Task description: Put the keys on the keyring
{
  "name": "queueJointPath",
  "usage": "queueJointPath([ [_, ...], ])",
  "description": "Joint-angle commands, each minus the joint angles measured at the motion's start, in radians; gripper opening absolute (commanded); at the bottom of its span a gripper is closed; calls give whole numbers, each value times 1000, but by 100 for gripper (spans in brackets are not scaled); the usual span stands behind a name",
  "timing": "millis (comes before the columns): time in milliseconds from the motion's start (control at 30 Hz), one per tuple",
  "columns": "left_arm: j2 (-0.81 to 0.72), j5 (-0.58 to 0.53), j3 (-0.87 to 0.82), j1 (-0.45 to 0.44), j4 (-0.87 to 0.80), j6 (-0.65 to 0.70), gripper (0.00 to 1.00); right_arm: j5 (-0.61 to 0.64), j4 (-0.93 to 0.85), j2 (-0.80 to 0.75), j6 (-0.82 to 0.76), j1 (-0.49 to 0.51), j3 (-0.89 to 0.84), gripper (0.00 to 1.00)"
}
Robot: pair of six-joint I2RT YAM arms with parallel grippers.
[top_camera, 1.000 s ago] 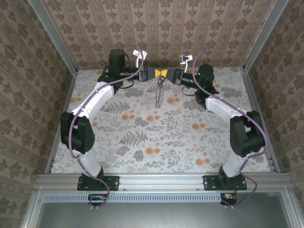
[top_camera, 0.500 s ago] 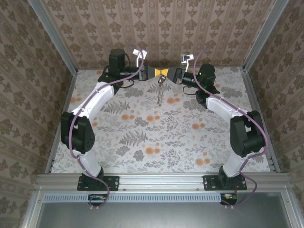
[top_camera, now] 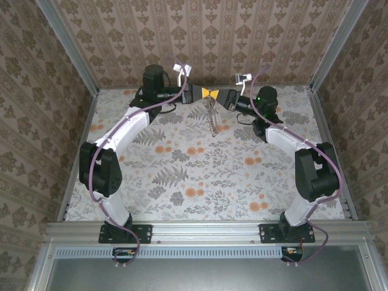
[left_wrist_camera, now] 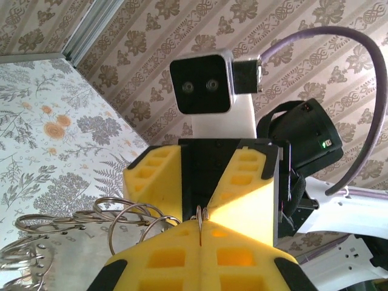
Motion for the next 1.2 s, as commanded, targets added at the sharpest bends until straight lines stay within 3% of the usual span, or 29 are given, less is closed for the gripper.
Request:
queueJointPath([
  [0,-45,-14,-13,-3,88,-39,0,19,82,-43,19,-1,-37,43],
  [267,-45,-27,-19,2,111,-63,0,19,138,-58,35,-2,-96,35],
  [667,-38,-38,-24,3,141,-86,0,5,167,-61,50,5,-108,0],
  [1167,-44,-45,-38,2,176,-107,0,0,36,-57,-31,68,-60,0],
])
